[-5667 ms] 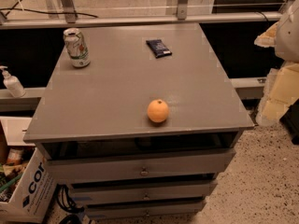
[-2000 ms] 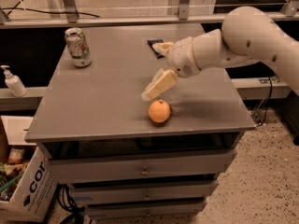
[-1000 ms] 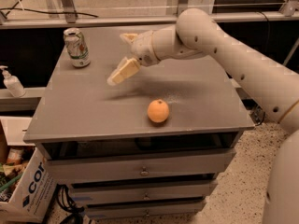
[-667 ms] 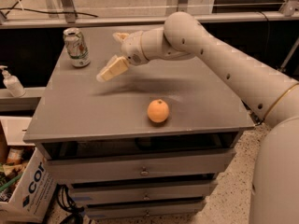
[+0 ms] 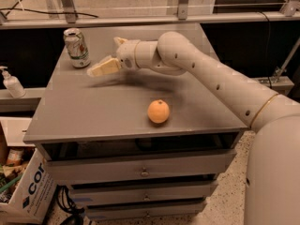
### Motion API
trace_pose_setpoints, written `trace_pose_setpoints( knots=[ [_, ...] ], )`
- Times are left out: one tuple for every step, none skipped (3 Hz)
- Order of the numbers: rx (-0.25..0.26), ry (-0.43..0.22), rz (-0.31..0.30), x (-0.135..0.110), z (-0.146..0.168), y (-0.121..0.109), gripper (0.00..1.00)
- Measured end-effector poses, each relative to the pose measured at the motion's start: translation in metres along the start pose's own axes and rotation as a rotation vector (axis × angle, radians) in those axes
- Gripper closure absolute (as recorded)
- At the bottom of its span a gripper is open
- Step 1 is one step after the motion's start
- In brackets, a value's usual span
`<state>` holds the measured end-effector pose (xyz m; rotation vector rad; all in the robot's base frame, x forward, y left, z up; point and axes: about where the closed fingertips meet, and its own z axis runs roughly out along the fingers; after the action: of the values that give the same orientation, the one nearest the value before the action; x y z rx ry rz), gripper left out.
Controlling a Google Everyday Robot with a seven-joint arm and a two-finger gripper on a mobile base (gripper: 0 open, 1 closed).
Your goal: Pick 7up can
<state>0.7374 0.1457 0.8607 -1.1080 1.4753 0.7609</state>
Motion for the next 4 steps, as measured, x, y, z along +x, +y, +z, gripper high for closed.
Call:
trace_pose_setpoints(
  knots=[
    [0.013,-0.014,0.007,-0.003,0.004,-0.002,0.0],
    [0.022,-0.044,0.02,-0.004,0.003,-0.002,0.0],
    [0.05,-0.136,0.064,-0.01,0.011,-0.007,0.0],
    [0.073,-0.2,0.108,-0.014,0.026,-0.015,0.0]
  ],
)
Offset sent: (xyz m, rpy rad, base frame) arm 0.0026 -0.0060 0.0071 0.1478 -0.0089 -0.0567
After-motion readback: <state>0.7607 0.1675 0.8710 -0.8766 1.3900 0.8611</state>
